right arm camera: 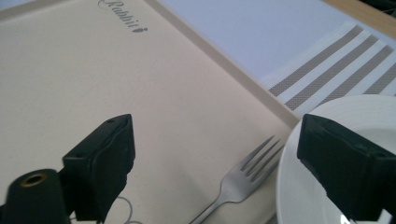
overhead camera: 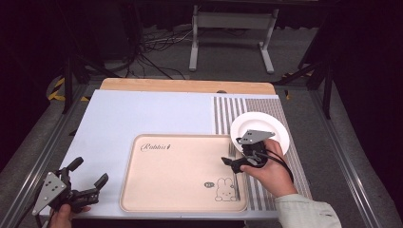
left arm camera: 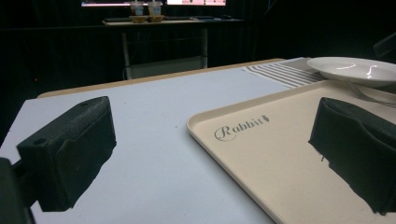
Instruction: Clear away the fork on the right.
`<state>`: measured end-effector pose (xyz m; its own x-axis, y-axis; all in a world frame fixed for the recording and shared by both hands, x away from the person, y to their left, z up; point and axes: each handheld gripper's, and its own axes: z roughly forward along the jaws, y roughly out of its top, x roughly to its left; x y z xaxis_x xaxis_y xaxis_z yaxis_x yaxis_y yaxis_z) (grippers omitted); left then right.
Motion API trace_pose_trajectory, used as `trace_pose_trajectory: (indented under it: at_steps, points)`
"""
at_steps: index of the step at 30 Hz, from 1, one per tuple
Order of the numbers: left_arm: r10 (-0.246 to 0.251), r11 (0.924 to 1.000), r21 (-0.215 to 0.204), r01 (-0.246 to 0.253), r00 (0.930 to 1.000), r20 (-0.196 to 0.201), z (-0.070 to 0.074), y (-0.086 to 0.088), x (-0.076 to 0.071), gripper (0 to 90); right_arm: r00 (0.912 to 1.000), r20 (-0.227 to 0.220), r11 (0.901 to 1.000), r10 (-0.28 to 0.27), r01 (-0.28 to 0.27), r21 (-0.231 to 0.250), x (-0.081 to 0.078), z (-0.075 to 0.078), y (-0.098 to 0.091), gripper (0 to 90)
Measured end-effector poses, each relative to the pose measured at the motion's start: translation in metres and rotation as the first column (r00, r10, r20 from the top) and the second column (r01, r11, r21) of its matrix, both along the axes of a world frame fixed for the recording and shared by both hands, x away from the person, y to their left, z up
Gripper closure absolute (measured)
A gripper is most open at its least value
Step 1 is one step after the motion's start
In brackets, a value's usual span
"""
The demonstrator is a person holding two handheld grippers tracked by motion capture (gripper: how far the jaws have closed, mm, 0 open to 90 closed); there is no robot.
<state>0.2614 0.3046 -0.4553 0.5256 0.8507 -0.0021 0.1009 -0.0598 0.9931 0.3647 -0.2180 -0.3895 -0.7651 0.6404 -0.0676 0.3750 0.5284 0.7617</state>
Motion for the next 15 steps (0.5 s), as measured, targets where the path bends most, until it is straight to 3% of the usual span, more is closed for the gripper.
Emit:
trace_pose_trajectory:
  at_steps: [8, 15]
  points:
    - [0.005, 1.0, -0.002, -0.005, 1.0, 0.0, 0.0, 0.0, 0.0, 1.0, 0.9964, 0.083, 0.997, 0.014, -0.02, 0.075, -0.013, 0.009, -0.019, 10.4]
    - [0.004, 1.0, -0.001, -0.004, 1.0, 0.0, 0.0, 0.0, 0.0, 0.9, 0.9887, 0.149, 0.9851, 0.008, -0.034, 0.169, -0.023, 0.011, -0.043, 10.4]
